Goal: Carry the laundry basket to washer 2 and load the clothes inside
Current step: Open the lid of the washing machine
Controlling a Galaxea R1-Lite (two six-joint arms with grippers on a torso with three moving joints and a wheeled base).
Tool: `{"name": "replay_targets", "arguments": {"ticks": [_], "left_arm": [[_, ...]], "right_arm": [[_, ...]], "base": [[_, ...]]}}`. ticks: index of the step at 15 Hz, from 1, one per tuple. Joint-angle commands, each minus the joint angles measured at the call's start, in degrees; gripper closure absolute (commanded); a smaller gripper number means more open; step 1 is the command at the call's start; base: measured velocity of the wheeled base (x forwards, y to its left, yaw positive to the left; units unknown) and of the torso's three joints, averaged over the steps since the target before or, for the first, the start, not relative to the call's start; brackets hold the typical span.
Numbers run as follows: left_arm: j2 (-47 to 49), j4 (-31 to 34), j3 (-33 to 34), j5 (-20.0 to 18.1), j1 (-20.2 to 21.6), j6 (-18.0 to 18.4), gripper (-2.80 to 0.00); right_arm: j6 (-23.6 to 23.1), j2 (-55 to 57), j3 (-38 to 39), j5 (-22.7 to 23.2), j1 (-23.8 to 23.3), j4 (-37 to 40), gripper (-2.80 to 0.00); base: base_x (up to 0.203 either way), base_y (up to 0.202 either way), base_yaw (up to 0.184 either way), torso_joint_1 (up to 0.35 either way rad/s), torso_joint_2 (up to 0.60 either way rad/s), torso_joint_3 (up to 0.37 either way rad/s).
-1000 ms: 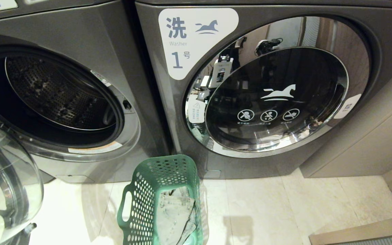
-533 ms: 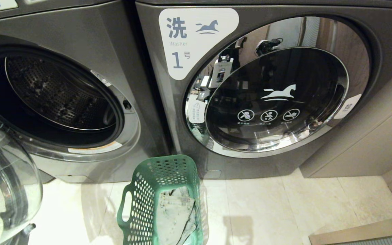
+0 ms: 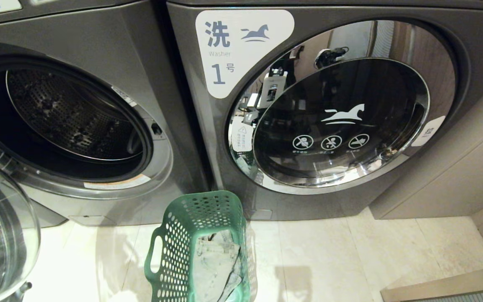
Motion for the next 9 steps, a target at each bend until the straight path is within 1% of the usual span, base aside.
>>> {"name": "replay_targets", "arguments": {"ticks": [1, 7, 9], "left_arm": [[2.5, -0.8, -1.4, 0.2, 2.4, 0.2, 0.0], [8.5, -9.4, -2.6, -0.1, 9.0, 1.1, 0.0], [10.4, -9.8, -4.1, -0.2, 10.4, 1.0, 0.0]], "right_arm": [[-0.1, 0.0, 0.0, 0.0, 0.0, 0.1, 0.0], [-0.1, 0.0, 0.0, 0.0, 0.0, 0.1, 0.0], [-0.1, 0.0, 0.0, 0.0, 0.0, 0.1, 0.0]], "base": [[0.0, 0.0, 0.0, 0.0, 0.0, 0.0], [0.0, 0.0, 0.0, 0.0, 0.0, 0.0], [0.0, 0.0, 0.0, 0.0, 0.0, 0.0]]}}
